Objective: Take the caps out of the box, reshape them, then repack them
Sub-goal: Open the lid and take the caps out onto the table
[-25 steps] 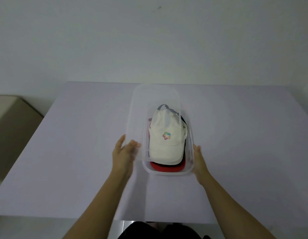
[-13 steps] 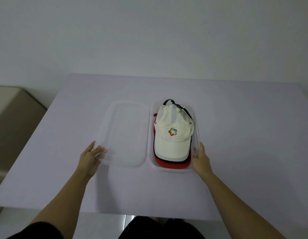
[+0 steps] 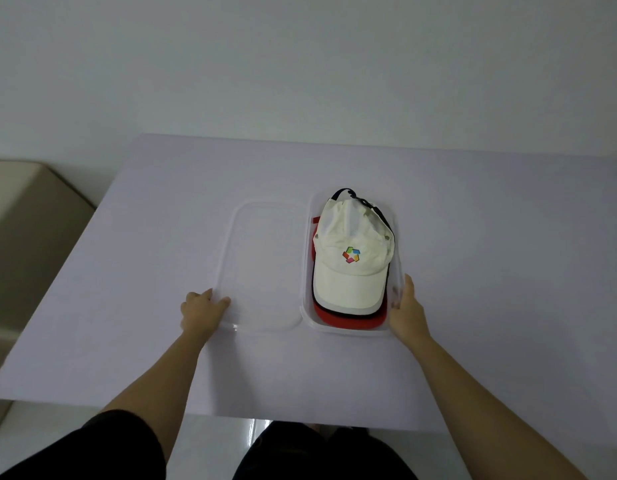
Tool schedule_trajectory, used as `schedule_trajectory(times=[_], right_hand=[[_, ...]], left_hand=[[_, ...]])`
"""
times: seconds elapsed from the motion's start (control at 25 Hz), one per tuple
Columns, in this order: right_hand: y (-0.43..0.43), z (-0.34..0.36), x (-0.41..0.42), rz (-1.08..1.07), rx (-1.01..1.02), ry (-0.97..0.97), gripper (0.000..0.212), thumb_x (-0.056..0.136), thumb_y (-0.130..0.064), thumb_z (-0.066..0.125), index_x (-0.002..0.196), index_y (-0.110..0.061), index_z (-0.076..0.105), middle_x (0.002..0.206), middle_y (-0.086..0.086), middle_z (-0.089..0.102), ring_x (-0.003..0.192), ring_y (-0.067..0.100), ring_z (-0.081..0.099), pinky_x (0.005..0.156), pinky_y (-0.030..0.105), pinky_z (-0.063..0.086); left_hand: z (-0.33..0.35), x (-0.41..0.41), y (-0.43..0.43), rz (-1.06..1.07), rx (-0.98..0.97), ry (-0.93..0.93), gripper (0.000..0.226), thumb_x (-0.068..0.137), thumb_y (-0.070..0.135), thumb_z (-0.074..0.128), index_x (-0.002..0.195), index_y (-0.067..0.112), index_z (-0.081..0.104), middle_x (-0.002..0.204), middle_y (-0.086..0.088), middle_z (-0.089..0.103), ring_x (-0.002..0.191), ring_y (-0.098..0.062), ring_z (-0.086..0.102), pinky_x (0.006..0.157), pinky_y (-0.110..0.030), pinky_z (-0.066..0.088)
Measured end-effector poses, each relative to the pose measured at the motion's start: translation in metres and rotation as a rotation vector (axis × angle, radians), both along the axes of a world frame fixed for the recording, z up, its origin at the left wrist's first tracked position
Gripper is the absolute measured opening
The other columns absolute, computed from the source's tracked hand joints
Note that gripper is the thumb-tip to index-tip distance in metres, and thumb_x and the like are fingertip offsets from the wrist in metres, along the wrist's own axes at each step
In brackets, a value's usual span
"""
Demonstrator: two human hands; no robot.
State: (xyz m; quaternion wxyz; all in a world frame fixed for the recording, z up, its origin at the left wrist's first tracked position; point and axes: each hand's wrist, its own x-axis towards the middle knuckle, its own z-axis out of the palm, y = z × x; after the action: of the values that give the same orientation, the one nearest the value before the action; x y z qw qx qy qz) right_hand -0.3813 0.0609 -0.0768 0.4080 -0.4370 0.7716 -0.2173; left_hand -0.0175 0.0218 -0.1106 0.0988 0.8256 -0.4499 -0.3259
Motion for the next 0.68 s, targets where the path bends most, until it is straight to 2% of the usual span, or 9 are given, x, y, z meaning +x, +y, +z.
schedule_trajectory(times=[0.08, 0.16, 0.2, 0.28, 0.36, 0.48, 0.56, 0.68], right_hand=[[0.001, 0.0, 0.001, 0.011, -0.022, 0.044, 0.073, 0.091, 0.003, 0.04, 0.15, -0.014, 0.0, 0.154, 0.014, 0.026, 0.131, 0.035, 0.041, 0.107, 0.042, 0.035], [0.003, 0.0, 0.004, 0.056, -0.175, 0.219, 0.067, 0.095, -0.01, 0.045, 0.149, -0.008, 0.005, 0.156, 0.017, 0.017, 0.142, 0.031, 0.022, 0.115, 0.042, 0.02], [0.004, 0.002, 0.006, 0.116, -0.274, 0.329, 0.064, 0.094, -0.017, 0.047, 0.148, -0.006, 0.013, 0.156, 0.017, 0.019, 0.143, 0.03, 0.019, 0.116, 0.044, 0.017], [0.003, 0.005, 0.007, 0.329, -0.397, 0.46, 0.066, 0.086, -0.025, 0.054, 0.144, -0.009, 0.027, 0.155, 0.013, 0.023, 0.143, 0.028, 0.02, 0.116, 0.046, 0.012], [-0.002, 0.012, 0.011, 0.58, -0.342, 0.486, 0.08, 0.074, -0.028, 0.059, 0.146, -0.017, 0.025, 0.158, 0.006, 0.012, 0.146, 0.025, 0.008, 0.118, 0.048, 0.005], [-0.017, 0.024, 0.014, 0.776, -0.133, 0.563, 0.104, 0.07, -0.041, 0.069, 0.15, -0.023, 0.005, 0.159, 0.003, -0.01, 0.146, 0.026, -0.007, 0.118, 0.049, 0.012], [-0.025, 0.03, 0.017, 0.834, -0.04, 0.632, 0.11, 0.072, -0.041, 0.071, 0.15, -0.022, -0.004, 0.158, 0.006, -0.016, 0.146, 0.029, -0.007, 0.112, 0.045, 0.026], [-0.027, 0.037, 0.025, 0.88, 0.024, 0.672, 0.099, 0.08, -0.024, 0.061, 0.149, -0.016, -0.01, 0.156, 0.014, -0.02, 0.145, 0.035, 0.002, 0.098, 0.042, 0.042]], left_hand=[[0.004, -0.007, 0.001, -0.05, 0.054, -0.109, 0.045, 0.091, 0.035, 0.05, 0.125, 0.005, 0.052, 0.129, -0.023, 0.042, 0.12, -0.041, 0.039, 0.096, -0.048, 0.039], [0.009, -0.017, 0.004, -0.044, 0.013, -0.182, 0.054, 0.092, 0.032, 0.048, 0.138, 0.007, 0.038, 0.134, -0.022, 0.038, 0.123, -0.04, 0.034, 0.098, -0.05, 0.036], [0.012, -0.025, 0.006, -0.019, -0.068, -0.196, 0.058, 0.092, 0.03, 0.049, 0.142, 0.006, 0.032, 0.136, -0.023, 0.036, 0.124, -0.04, 0.033, 0.099, -0.051, 0.034], [0.021, -0.051, 0.006, -0.01, -0.295, -0.121, 0.057, 0.093, 0.024, 0.05, 0.143, 0.003, 0.031, 0.139, -0.023, 0.036, 0.127, -0.038, 0.033, 0.103, -0.047, 0.033], [0.034, -0.087, 0.003, -0.181, -0.461, 0.012, 0.052, 0.093, 0.015, 0.05, 0.141, 0.004, 0.036, 0.143, -0.019, 0.037, 0.132, -0.032, 0.034, 0.108, -0.033, 0.029], [0.05, -0.134, 0.003, -0.598, -0.529, 0.115, 0.056, 0.091, 0.007, 0.046, 0.145, 0.01, 0.031, 0.153, -0.008, 0.03, 0.14, -0.021, 0.027, 0.11, -0.019, 0.015], [0.05, -0.15, 0.005, -0.808, -0.488, 0.082, 0.06, 0.092, 0.012, 0.042, 0.148, 0.012, 0.022, 0.158, -0.005, 0.019, 0.145, -0.019, 0.018, 0.114, -0.022, 0.011], [0.047, -0.158, 0.005, -0.964, -0.375, -0.061, 0.07, 0.091, 0.029, 0.043, 0.15, 0.012, 0.01, 0.16, -0.008, 0.005, 0.147, -0.024, 0.006, 0.118, -0.034, 0.005]])
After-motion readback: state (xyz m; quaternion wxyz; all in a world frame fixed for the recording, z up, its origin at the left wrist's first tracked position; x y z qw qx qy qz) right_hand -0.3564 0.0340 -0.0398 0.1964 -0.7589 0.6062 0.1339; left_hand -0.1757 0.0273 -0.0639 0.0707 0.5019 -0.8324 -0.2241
